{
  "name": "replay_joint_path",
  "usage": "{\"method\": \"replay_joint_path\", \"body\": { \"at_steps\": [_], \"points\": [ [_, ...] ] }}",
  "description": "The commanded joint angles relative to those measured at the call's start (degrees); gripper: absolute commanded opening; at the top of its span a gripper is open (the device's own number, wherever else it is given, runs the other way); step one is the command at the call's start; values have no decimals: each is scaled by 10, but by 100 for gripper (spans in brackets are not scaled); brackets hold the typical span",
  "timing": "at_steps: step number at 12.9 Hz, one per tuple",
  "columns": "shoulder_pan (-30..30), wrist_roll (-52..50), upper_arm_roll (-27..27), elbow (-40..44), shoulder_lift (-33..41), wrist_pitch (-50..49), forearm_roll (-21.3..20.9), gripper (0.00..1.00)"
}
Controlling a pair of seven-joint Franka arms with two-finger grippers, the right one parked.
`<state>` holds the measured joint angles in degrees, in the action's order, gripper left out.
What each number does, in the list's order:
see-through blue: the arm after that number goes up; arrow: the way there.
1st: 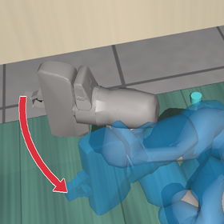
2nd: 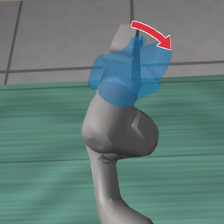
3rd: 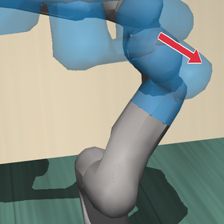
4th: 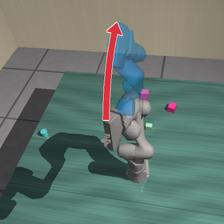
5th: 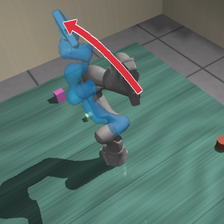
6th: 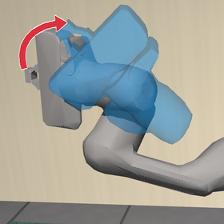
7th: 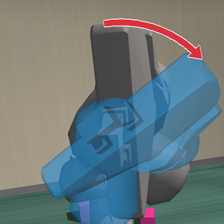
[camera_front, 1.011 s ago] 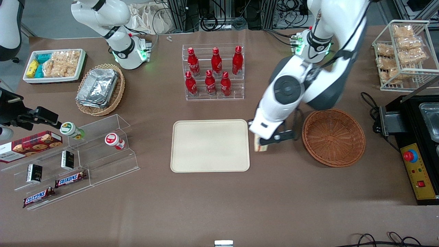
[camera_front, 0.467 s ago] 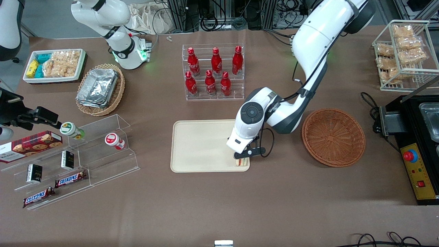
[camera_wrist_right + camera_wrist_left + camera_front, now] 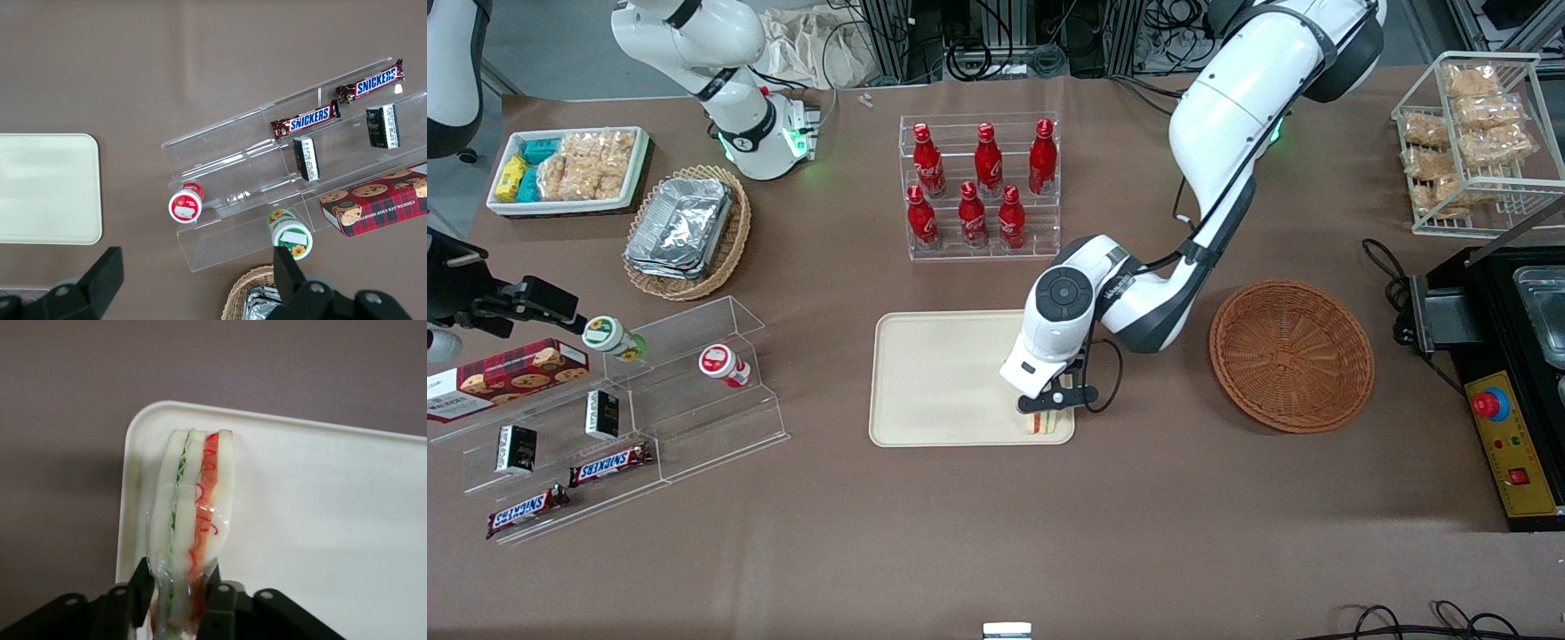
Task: Place sandwich from basket to tray
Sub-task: 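Open the left gripper to release the sandwich on the tray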
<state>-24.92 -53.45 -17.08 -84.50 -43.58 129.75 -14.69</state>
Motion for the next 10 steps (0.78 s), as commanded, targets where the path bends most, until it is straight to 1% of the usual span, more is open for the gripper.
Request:
{"method": "replay_joint_path", "body": {
  "at_steps": [1,3,5,6,7,8,9,10],
  "points": [
    [-6,-19,6,12,14,-1,-29,100],
    [1,-19,11,10,57,-17,-29,100],
    [1,-13,47,12,109,-68,-21,100],
    [3,-12,60,11,131,-80,-11,100],
    [2,-11,75,10,152,-95,11,100],
    [2,-1,89,7,174,-111,20,100],
    [3,31,99,6,196,-132,28,100],
    [4,66,117,3,217,-163,56,100]
  ]
}}
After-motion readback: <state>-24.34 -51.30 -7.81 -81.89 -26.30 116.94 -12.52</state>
